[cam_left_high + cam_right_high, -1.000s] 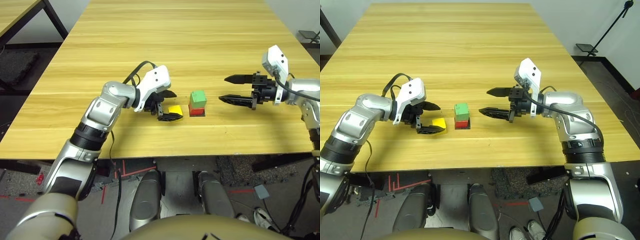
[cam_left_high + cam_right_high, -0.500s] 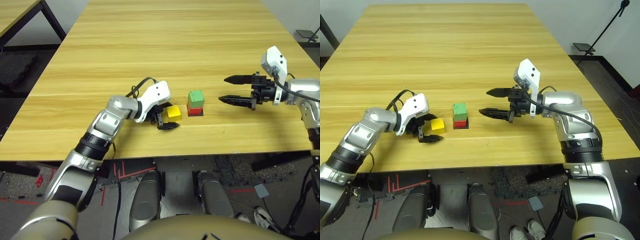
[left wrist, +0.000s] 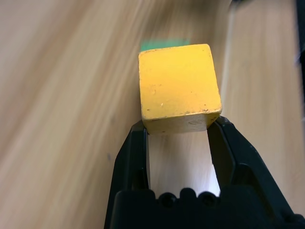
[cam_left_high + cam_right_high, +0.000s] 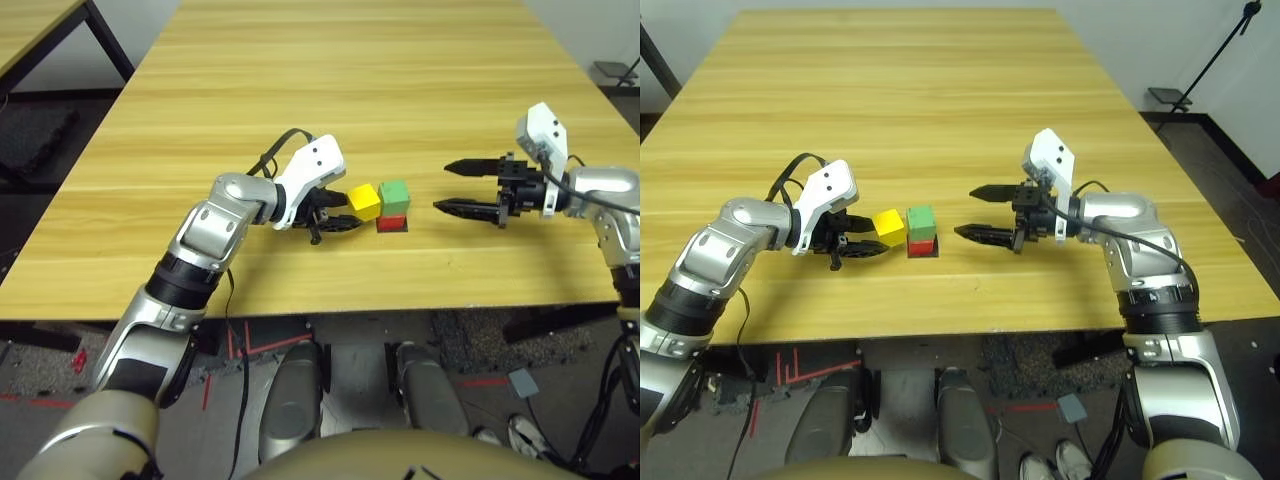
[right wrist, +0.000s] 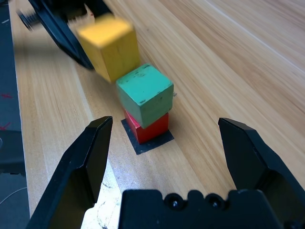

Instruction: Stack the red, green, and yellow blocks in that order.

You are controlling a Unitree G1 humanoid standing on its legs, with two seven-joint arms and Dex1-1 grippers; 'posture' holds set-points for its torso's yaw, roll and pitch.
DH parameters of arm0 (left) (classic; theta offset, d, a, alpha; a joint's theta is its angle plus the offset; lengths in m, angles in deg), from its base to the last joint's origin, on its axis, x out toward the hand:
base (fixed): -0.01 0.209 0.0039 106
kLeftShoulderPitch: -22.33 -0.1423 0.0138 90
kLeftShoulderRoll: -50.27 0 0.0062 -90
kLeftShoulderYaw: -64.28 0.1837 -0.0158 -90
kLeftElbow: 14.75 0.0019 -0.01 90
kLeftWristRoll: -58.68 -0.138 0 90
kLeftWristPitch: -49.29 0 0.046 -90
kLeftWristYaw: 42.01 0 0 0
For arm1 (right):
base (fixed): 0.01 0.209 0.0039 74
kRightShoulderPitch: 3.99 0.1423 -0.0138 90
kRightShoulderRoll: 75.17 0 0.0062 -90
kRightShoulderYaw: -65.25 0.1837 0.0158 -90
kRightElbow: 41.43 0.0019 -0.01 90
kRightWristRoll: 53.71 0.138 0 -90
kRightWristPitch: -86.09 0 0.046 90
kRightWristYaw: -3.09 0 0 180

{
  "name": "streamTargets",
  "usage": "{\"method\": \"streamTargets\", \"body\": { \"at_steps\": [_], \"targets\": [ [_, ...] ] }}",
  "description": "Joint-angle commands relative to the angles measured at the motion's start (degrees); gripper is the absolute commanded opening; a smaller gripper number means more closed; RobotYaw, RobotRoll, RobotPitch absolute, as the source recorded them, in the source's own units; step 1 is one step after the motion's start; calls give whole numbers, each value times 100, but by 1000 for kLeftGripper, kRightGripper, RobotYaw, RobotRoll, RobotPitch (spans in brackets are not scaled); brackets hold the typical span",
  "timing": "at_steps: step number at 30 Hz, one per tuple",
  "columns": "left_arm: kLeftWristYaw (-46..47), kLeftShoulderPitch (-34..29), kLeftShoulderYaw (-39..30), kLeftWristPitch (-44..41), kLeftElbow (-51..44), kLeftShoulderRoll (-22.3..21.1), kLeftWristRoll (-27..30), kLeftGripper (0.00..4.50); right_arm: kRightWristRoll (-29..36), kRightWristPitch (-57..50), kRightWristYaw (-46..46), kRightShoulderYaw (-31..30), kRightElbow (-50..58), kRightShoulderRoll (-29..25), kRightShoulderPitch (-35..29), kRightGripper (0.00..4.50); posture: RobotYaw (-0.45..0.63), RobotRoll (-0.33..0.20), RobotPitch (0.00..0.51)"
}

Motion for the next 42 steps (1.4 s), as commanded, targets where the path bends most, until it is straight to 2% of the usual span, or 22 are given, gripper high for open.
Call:
{"method": "streamTargets", "body": {
  "at_steps": [1, 10, 18, 26, 42],
  "targets": [
    [-21, 499, -123, -371, -191, -112, 228, 1856, 75, -29, 42, 54, 116, 10, -133, 4500, 150, -89, 88],
    [-103, 836, 312, -237, 279, -77, 144, 1856, 143, -106, 182, 114, 342, 59, -369, 4500, 123, -74, 94],
    [-54, 895, 610, -301, 440, 182, 124, 1856, 266, -227, 318, 195, 604, -46, -654, 4500, 99, -67, 106],
    [20, 1019, 702, -247, 746, 422, 74, 1856, 324, -299, 434, 198, 757, -6, -775, 4500, 87, -56, 116],
    [-27, 1162, 794, 126, 1301, 548, -236, 1856, 424, -352, 617, 251, 944, 28, -994, 4500, 75, -41, 124]
  ]
}}
